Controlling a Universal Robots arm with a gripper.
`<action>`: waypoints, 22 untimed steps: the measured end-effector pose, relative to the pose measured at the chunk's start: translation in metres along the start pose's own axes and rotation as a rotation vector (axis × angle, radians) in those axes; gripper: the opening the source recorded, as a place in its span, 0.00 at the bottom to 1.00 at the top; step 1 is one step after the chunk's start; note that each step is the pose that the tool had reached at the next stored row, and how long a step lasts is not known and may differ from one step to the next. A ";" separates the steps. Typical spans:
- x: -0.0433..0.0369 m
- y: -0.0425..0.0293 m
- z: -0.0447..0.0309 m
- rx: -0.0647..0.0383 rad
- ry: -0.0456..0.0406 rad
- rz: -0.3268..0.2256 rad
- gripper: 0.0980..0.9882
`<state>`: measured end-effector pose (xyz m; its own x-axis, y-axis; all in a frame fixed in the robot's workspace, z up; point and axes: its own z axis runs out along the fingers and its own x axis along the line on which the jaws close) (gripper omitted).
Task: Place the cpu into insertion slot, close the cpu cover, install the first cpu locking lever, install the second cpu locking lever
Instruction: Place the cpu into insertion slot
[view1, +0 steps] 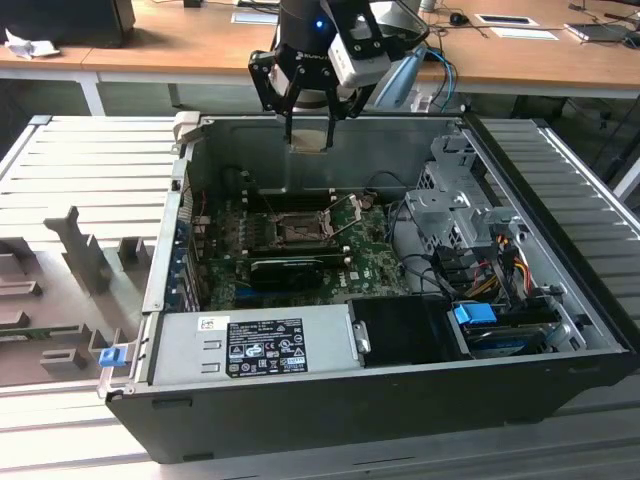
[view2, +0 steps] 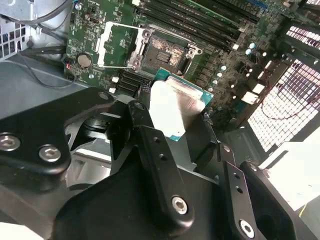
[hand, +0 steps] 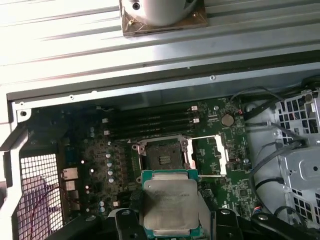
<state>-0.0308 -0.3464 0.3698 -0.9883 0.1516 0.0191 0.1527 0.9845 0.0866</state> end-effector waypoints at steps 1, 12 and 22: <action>0.0000 0.0000 0.0004 0.000 -0.0019 0.021 0.48; 0.0002 -0.0004 0.0042 -0.003 -0.0199 0.226 0.48; 0.0007 -0.0007 0.0063 -0.006 -0.0295 0.338 0.48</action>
<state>-0.0317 -0.3464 0.3634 -0.8813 0.4723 0.0188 0.4720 0.8774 0.0858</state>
